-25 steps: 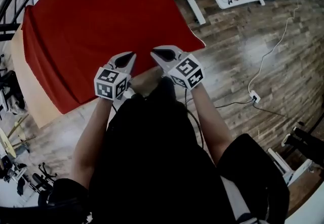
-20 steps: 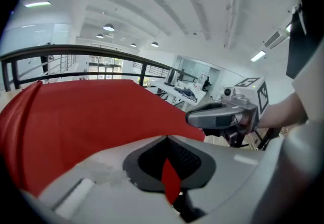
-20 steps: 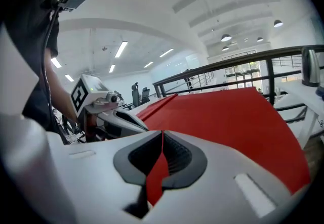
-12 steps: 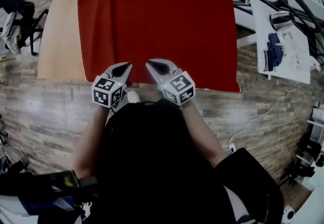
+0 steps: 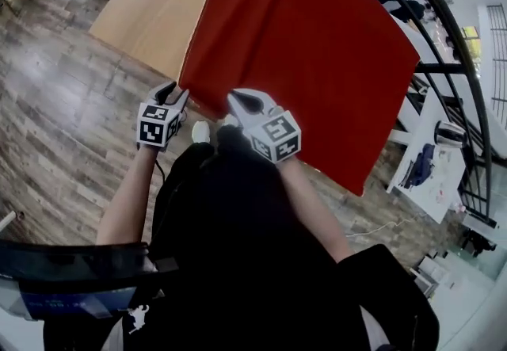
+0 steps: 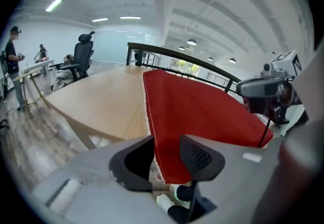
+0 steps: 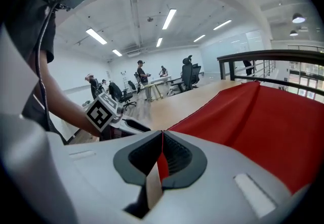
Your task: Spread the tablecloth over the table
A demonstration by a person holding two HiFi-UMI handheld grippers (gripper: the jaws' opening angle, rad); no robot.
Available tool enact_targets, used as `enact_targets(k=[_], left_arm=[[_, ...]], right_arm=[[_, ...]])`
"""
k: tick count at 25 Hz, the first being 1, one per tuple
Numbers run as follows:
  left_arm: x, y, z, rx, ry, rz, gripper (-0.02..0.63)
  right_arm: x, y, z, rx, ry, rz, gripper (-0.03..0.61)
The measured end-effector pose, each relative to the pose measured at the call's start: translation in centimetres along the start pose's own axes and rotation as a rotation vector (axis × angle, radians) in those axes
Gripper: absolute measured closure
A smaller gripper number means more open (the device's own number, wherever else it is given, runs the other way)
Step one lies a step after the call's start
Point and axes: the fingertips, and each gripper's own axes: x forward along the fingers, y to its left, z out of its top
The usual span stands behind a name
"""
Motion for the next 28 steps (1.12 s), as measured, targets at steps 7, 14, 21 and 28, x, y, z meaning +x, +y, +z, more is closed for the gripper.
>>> enact_targets(k=[7,14,21,28], left_arm=[[1.8,1.7,-3.8,-0.143,0.039,0.064,0.414],[2.3,3.6,-3.4,-0.176,0.063,0.042,0.473],[2.0,3.6,-2.6,-0.194,0.102,0.032,0.532],[1.8,2.9,1.5,-0.044,0.061,-0.035,0.453]], right_arm=[[4.7,-0.1,-3.8,-0.083,0.159,0.101,0.565],[6.0,-7.1,-3.5,-0.02,0.16,0.006,0.565],[3.7,-10.8,-5.0,0.003,0.194,-0.025,0.565],[3.7,-11.5,-3.6,0.043,0.159,-0.114,0.565]])
